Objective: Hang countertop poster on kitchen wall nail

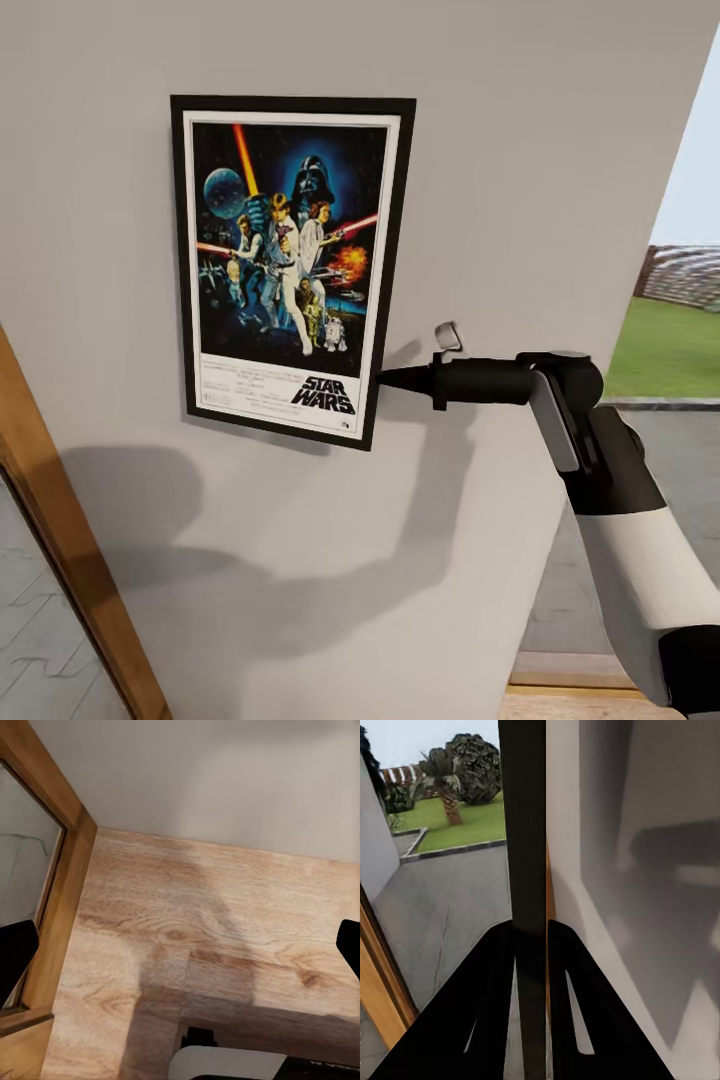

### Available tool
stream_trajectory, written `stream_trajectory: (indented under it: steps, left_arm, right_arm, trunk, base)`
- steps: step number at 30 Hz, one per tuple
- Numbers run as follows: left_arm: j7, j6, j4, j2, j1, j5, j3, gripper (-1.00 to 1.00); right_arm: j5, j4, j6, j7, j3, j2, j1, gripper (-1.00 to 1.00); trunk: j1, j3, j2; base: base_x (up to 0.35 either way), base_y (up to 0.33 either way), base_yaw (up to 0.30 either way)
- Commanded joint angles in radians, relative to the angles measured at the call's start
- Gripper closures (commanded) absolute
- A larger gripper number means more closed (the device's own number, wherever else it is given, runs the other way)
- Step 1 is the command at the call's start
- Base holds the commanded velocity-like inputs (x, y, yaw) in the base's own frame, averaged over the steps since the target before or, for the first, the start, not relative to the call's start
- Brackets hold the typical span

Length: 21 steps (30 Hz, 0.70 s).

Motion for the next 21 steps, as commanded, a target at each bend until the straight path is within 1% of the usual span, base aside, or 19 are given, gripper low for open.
stream_trajectory:
  steps: [1, 9, 21]
  left_arm:
    - [-0.001, -0.002, -0.001, 0.000, 0.000, 0.000, 0.001, -1.00]
    - [-0.001, -0.002, -0.001, 0.000, 0.000, 0.000, 0.001, -1.00]
    - [-0.001, -0.002, -0.001, 0.000, 0.000, 0.000, 0.002, -1.00]
  right_arm:
    - [-0.006, 0.000, 0.007, 0.001, 0.001, -0.001, 0.002, 1.00]
    - [-0.006, 0.000, 0.007, 0.001, 0.001, -0.001, 0.018, 1.00]
    - [-0.006, 0.000, 0.007, 0.001, 0.001, -0.001, 0.021, 1.00]
  trunk:
    - [0.000, 0.000, -0.001]
    - [0.000, 0.000, -0.001]
    - [0.000, 0.000, -0.001]
  base:
    - [0.000, 0.006, 0.000]
    - [0.000, 0.003, 0.000]
    - [0.000, 0.029, 0.000]
